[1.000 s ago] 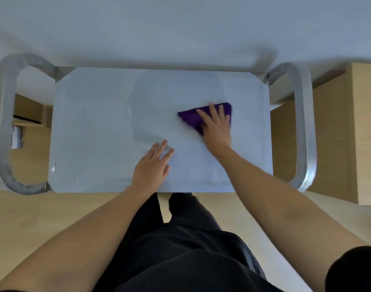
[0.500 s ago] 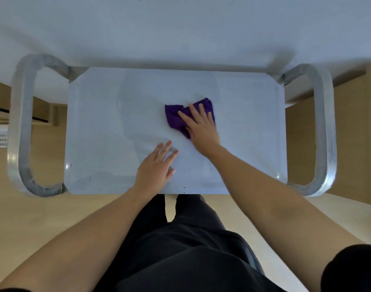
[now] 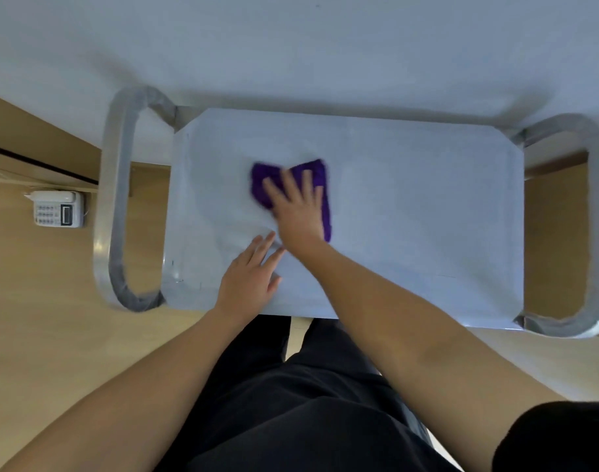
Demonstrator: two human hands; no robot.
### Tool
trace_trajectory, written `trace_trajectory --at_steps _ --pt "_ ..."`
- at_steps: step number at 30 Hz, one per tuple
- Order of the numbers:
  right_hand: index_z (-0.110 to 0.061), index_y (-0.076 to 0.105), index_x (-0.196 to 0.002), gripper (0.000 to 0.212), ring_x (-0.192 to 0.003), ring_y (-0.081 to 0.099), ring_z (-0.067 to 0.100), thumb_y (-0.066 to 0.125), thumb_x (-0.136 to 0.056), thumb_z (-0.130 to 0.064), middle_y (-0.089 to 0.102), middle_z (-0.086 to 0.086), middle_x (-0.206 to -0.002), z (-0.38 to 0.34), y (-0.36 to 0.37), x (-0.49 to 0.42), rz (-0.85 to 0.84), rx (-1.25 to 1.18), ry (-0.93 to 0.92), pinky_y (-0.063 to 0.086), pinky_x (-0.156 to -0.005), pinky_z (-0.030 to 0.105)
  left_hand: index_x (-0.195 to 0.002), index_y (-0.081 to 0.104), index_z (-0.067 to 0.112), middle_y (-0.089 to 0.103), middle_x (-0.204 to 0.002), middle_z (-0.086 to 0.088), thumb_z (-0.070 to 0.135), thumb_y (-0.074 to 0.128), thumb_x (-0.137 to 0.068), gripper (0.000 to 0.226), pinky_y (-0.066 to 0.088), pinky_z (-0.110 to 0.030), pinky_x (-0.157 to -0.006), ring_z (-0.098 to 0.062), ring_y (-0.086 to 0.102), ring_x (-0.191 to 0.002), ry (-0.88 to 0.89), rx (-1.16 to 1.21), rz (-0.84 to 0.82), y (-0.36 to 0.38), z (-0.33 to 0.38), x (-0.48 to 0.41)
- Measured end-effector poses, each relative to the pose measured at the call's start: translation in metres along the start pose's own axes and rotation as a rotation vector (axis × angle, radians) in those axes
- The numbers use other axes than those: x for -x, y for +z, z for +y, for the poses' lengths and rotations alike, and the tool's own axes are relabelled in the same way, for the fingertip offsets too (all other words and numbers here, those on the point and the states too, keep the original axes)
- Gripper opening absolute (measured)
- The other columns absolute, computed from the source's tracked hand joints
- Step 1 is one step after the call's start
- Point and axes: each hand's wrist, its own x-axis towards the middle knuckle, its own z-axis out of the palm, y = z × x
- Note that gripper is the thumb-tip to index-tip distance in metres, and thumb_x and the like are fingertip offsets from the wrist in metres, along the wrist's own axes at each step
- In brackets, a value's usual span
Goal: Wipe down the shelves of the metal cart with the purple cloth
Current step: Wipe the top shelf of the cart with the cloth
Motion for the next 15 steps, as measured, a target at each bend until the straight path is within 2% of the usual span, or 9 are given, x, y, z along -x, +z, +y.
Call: trace_trajectory --at_steps 2,4,6,7,9,11,13,15 --pt "-0.035 0.02 -0.152 0.07 -0.149 -0.001 0.037 0.053 -0.093 -0.016 0.011 0.005 -0.163 -0.008 0.009 0.002 -0.042 0.014 -0.208 0.0 -0.119 0.053 -0.138 0.05 0.018 0.033 -0.156 -0.004 0.028 0.065 -0.088 0.053 0.048 -0.046 -0.099 -0.028 0.032 -0.143 -0.023 0.004 -0.001 -0.002 -0.005 0.002" --pt "-0.033 0.032 -0.15 0.063 -0.149 0.01 0.035 0.055 -0.093 -0.015 0.022 0.007 -0.16 0.01 0.01 -0.01 0.041 -0.038 -0.225 0.006 -0.119 0.05 -0.137 0.051 0.018 0.032 -0.156 -0.002 0.028 0.065 -0.088 0.052 0.047 -0.047 -0.099 -0.028 0.031 -0.143 -0.056 0.018 0.02 -0.008 -0.018 0.007" --pt "-0.031 0.042 -0.145 0.056 -0.146 0.022 0.037 0.057 -0.092 -0.019 0.032 0.009 -0.156 0.035 0.004 -0.028 0.169 -0.062 -0.039 0.016 -0.117 0.052 -0.137 0.051 0.019 0.032 -0.156 -0.002 0.028 0.064 -0.089 0.05 0.045 -0.046 -0.1 -0.028 0.03 -0.143 -0.077 0.018 0.037 -0.013 -0.034 0.014" --pt "-0.03 0.042 -0.145 0.053 -0.146 0.021 0.036 0.054 -0.094 -0.021 0.031 0.009 -0.157 0.044 -0.002 -0.038 0.215 -0.088 0.103 0.016 -0.117 0.053 -0.137 0.05 0.02 0.03 -0.157 -0.001 0.028 0.061 -0.09 0.049 0.043 -0.046 -0.101 -0.027 0.029 -0.144 -0.083 0.014 0.039 -0.015 -0.042 0.017" --pt "-0.029 0.033 -0.15 0.05 -0.149 0.01 0.033 0.041 -0.101 -0.025 0.02 0.005 -0.161 0.043 -0.015 -0.057 0.233 -0.166 0.377 0.007 -0.12 0.052 -0.139 0.048 0.021 0.027 -0.158 0.0 0.03 0.057 -0.093 0.048 0.04 -0.044 -0.104 -0.025 0.025 -0.146 -0.101 0.02 0.045 -0.017 -0.057 0.025" --pt "-0.031 0.026 -0.152 0.049 -0.15 0.002 0.034 0.034 -0.104 -0.027 0.013 0.001 -0.163 0.019 -0.019 -0.07 0.239 -0.187 0.545 0.0 -0.119 0.054 -0.14 0.047 0.02 0.026 -0.159 0.001 0.03 0.056 -0.094 0.049 0.039 -0.042 -0.105 -0.023 0.024 -0.146 -0.115 0.034 0.063 -0.016 -0.068 0.034" --pt "-0.032 0.024 -0.152 0.052 -0.149 0.003 0.038 0.038 -0.102 -0.028 0.014 -0.001 -0.163 -0.023 -0.009 -0.075 0.201 -0.107 0.482 0.003 -0.117 0.057 -0.141 0.047 0.019 0.027 -0.159 0.001 0.029 0.055 -0.094 0.049 0.04 -0.04 -0.105 -0.022 0.025 -0.146 -0.112 0.032 0.075 -0.012 -0.076 0.04" --pt "-0.032 0.025 -0.152 0.056 -0.148 0.006 0.042 0.043 -0.099 -0.025 0.016 0.001 -0.163 -0.071 0.011 -0.068 0.102 -0.024 0.187 0.006 -0.116 0.059 -0.14 0.048 0.018 0.029 -0.158 -0.001 0.027 0.057 -0.092 0.05 0.043 -0.04 -0.105 -0.024 0.027 -0.145 -0.111 0.048 0.08 -0.008 -0.079 0.041"
